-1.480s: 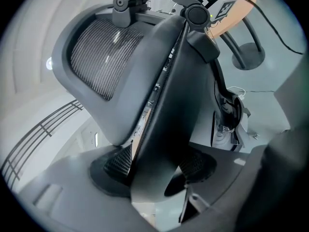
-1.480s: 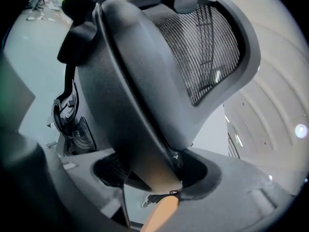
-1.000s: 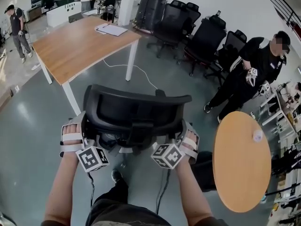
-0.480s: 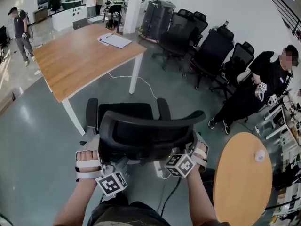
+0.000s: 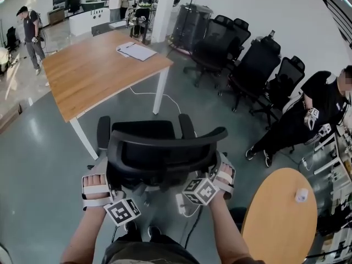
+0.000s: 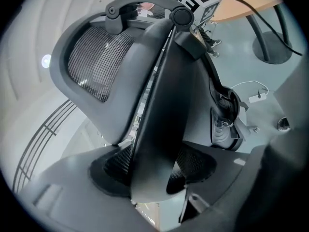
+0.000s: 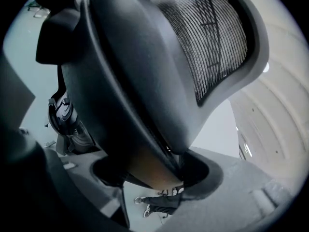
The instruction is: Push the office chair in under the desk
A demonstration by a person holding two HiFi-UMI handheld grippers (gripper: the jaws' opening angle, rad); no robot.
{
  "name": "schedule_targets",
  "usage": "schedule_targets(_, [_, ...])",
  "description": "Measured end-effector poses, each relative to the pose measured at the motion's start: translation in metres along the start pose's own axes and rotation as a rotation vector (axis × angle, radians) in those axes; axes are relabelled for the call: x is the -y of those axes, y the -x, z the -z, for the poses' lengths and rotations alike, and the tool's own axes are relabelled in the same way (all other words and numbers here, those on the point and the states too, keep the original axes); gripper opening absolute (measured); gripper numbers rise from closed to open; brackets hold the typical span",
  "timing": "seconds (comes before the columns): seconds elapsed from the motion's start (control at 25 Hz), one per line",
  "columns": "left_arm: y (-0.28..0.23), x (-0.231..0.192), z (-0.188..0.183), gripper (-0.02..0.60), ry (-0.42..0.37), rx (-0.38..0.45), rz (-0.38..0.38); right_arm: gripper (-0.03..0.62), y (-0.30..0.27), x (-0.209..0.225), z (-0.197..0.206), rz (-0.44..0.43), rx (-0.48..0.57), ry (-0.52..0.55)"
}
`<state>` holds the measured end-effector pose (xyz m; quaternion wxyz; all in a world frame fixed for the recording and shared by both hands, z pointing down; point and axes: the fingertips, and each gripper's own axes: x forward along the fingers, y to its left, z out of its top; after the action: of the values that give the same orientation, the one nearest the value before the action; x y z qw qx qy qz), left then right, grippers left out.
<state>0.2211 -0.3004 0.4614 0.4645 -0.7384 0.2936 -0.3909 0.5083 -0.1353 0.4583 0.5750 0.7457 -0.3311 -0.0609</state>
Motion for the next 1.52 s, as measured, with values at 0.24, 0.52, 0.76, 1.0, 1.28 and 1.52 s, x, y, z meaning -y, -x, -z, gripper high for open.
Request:
schedule_targets(0.24, [-0.021, -0.007, -0.016, 0.307, 0.013, -0.042, -0.030, 0.270, -0.043, 0.014, -0.010, -0.013, 0.045, 0.011])
schedule_targets(0.52, [-0.050, -0.024, -0.006, 0.310, 0.015, -0.068, -0.051, 0.270, -0.075, 0.015, -0.043, -0.031, 0.107, 0.030])
schedule_targets(0.76, [-0.082, -0.045, 0.022, 0.314, 0.012, -0.088, -0.085, 0.272, -0.102, 0.007, -0.091, -0.029, 0.164, 0.037])
schedule_targets(1.0, [-0.117, -0.064, 0.048, 0.319, 0.013, -0.069, -0.125, 0.276, -0.123, 0.000, -0.134, -0.009, 0.235, 0.058])
schedule_targets(1.28, [-0.168, -0.086, 0.068, 0.318, 0.010, -0.036, -0.123, 0.279, -0.158, -0.005, -0.175, 0.012, 0.234, 0.043])
schedule_targets(1.52, [-0.201, -0.104, 0.070, 0.318, 0.006, -0.058, -0.138, 0.281, -0.200, 0.002, -0.205, -0.021, 0.223, 0.040])
